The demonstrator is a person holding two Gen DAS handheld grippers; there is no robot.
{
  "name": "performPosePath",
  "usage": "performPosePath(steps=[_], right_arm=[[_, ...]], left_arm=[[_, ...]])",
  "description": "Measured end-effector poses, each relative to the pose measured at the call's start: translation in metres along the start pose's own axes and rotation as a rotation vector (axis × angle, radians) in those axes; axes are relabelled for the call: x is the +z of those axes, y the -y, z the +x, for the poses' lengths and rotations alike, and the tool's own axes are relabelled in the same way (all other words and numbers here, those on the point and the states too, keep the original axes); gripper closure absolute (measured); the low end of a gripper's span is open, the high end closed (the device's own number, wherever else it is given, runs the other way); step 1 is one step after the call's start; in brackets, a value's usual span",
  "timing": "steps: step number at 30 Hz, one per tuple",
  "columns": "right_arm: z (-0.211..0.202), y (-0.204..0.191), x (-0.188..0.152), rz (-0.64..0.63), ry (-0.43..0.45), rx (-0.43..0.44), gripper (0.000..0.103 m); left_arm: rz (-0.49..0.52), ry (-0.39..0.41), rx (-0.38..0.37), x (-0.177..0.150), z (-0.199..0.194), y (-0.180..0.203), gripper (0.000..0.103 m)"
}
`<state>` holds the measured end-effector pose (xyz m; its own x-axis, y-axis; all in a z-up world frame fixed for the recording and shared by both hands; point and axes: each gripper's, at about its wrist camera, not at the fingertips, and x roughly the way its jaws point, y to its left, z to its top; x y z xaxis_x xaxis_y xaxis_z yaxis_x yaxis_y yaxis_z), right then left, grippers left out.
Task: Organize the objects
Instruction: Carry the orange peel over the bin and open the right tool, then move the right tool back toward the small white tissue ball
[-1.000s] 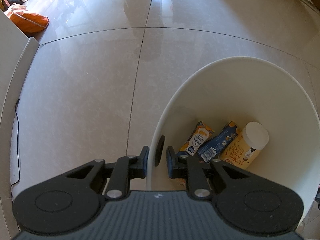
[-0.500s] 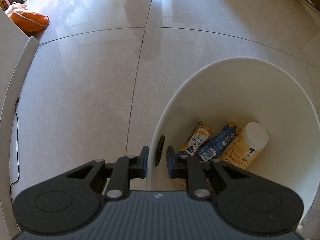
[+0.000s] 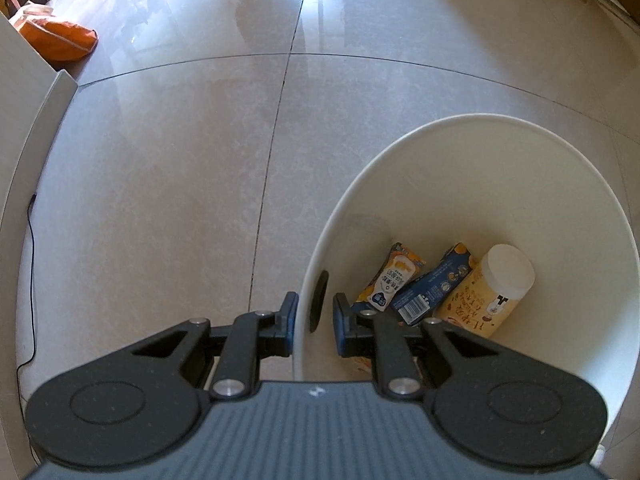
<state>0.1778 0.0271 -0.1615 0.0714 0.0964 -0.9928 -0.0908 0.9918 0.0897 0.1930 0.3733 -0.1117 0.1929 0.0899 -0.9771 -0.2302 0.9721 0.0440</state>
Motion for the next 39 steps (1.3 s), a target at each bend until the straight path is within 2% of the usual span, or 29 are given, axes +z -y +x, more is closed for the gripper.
performPosePath(steps=[5,11,15,16,20,27,35,39], right_arm=[[-0.062,-0.069,0.010,-0.148,0.091,0.098,0.034],[-0.088,-0.143,0.015,-0.300,0.139,0.163,0.031],[-0.088,-0.172,0.010,-0.388,0.179,0.179,0.012],[-0.087,-0.174,0.009,-0.398,0.189,0.184,0.010],[-0.088,-0.167,0.008,-0.394,0.199,0.189,0.010],[-0.084,-0.120,0.004,-0.323,0.261,0.137,0.005],[-0.057,-0.037,-0.009,-0.216,0.290,0.023,0.001],[-0.023,0.020,-0.018,-0.095,0.252,-0.042,0.000]], left_arm=[[-0.015,-0.003,-0.013,0.000,0.000,-0.003,0.087],[-0.007,-0.002,-0.008,0.000,-0.001,-0.002,0.087],[-0.012,-0.002,-0.020,0.000,-0.001,-0.004,0.087],[-0.013,-0.004,-0.024,0.000,-0.001,-0.005,0.087],[-0.016,-0.004,-0.028,0.001,-0.002,-0.007,0.087],[-0.020,-0.005,-0.026,0.001,-0.002,-0.007,0.087],[-0.016,-0.006,-0.024,0.002,-0.003,-0.006,0.087],[-0.017,-0.008,-0.021,0.002,-0.002,-0.006,0.087]])
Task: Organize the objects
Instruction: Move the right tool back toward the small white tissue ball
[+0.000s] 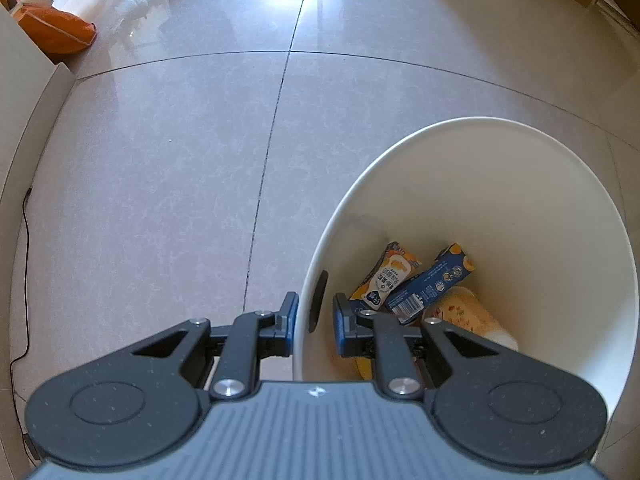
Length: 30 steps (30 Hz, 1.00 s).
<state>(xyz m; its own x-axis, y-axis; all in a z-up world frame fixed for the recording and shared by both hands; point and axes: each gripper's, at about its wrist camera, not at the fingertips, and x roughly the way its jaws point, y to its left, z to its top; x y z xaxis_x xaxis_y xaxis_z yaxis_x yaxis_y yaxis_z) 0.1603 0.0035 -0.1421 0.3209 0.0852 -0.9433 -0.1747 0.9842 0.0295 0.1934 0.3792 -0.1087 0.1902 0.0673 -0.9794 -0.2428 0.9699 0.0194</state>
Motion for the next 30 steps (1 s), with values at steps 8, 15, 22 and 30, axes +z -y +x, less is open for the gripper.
performPosePath(steps=[8,15,22,30], right_arm=[[0.100,0.092,-0.061,0.254,-0.186,-0.077,0.000],[0.168,0.145,-0.118,0.515,-0.353,-0.078,0.003],[0.211,0.155,-0.135,0.496,-0.381,-0.005,0.013],[0.245,0.162,-0.161,0.475,-0.439,-0.071,0.026]], left_arm=[[-0.004,-0.003,-0.001,0.001,0.000,-0.001,0.087],[-0.005,-0.002,0.002,0.001,0.001,0.000,0.087],[0.007,0.000,0.008,-0.001,0.001,0.003,0.087],[0.009,-0.003,0.013,0.000,0.002,0.004,0.087]])
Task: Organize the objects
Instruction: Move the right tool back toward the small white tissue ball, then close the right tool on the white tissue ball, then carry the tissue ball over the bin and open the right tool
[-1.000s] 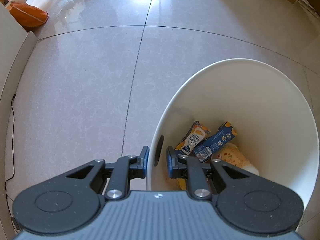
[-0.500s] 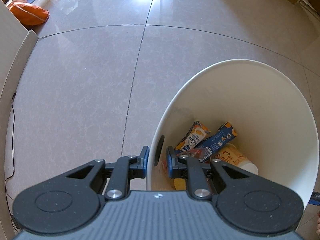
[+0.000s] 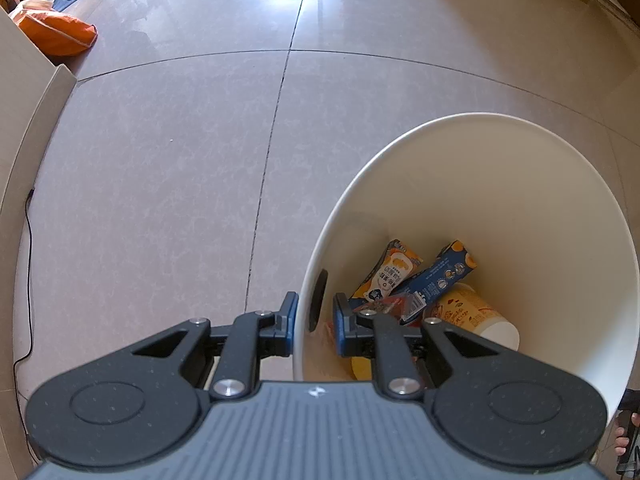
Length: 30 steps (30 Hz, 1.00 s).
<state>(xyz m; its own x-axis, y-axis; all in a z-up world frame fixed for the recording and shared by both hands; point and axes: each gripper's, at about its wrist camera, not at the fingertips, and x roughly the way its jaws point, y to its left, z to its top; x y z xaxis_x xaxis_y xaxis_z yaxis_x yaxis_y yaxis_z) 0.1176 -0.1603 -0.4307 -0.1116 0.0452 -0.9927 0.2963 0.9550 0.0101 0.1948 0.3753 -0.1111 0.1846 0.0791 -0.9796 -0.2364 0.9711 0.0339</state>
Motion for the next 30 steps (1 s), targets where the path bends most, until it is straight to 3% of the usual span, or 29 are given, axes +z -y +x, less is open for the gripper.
performPosePath(steps=[8,13,22,30], right_arm=[[0.014,0.003,0.003,0.020,-0.009,0.013,0.040],[0.013,0.001,0.003,0.028,-0.024,0.027,0.062],[-0.009,-0.022,-0.007,-0.030,0.013,-0.011,0.064],[-0.056,-0.075,-0.009,-0.116,0.077,0.034,0.064]], left_arm=[[0.002,0.001,-0.001,0.000,0.000,0.000,0.087],[0.002,0.000,0.000,0.000,0.000,0.000,0.087],[0.000,0.001,-0.002,-0.001,0.000,0.000,0.087],[0.007,0.000,-0.004,0.000,0.000,0.000,0.087]])
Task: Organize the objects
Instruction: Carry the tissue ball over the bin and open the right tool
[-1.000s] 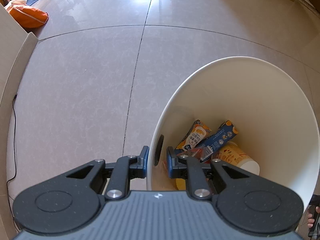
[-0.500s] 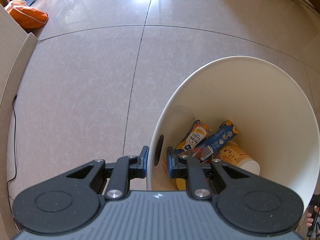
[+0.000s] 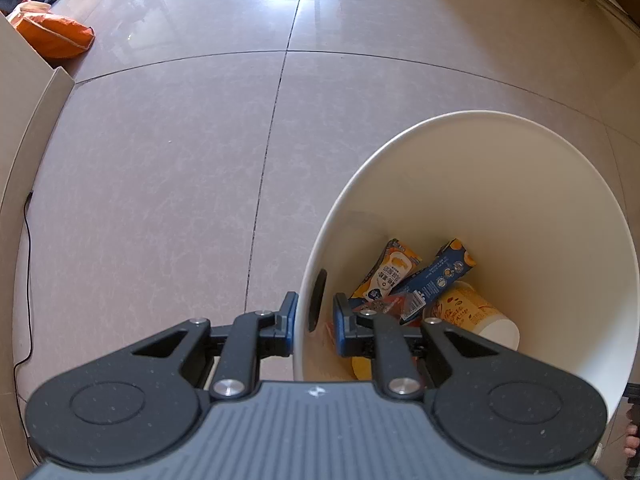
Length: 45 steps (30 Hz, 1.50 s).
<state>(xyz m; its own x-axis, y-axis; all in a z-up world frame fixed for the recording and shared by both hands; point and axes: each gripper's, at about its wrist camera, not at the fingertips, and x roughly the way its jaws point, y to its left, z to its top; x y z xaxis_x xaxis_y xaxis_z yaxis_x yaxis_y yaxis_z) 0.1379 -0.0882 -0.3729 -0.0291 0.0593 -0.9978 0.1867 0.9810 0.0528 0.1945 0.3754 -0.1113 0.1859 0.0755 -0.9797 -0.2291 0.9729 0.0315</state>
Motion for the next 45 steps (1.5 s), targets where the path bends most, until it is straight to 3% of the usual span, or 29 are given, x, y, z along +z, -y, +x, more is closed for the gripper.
performPosePath(steps=[13,24,32,39,41,45], right_arm=[[-0.143,-0.061,0.006,-0.234,0.142,0.033,0.064],[-0.276,-0.181,-0.022,-0.568,0.303,0.221,0.063],[-0.310,-0.262,-0.043,-0.734,0.330,0.324,0.063],[-0.297,-0.294,-0.050,-0.793,0.309,0.340,0.062],[-0.293,-0.298,-0.053,-0.806,0.299,0.336,0.060],[-0.287,-0.306,-0.056,-0.820,0.297,0.309,0.021]], left_arm=[[-0.005,-0.002,-0.012,0.000,0.000,-0.003,0.087],[-0.010,-0.004,-0.016,0.000,0.001,-0.002,0.087],[-0.017,-0.009,-0.022,0.001,0.000,-0.005,0.087],[-0.019,-0.010,-0.028,0.003,-0.001,-0.006,0.087],[-0.017,-0.008,-0.027,0.002,-0.001,-0.006,0.087],[-0.019,-0.007,-0.029,0.002,-0.001,-0.006,0.087]])
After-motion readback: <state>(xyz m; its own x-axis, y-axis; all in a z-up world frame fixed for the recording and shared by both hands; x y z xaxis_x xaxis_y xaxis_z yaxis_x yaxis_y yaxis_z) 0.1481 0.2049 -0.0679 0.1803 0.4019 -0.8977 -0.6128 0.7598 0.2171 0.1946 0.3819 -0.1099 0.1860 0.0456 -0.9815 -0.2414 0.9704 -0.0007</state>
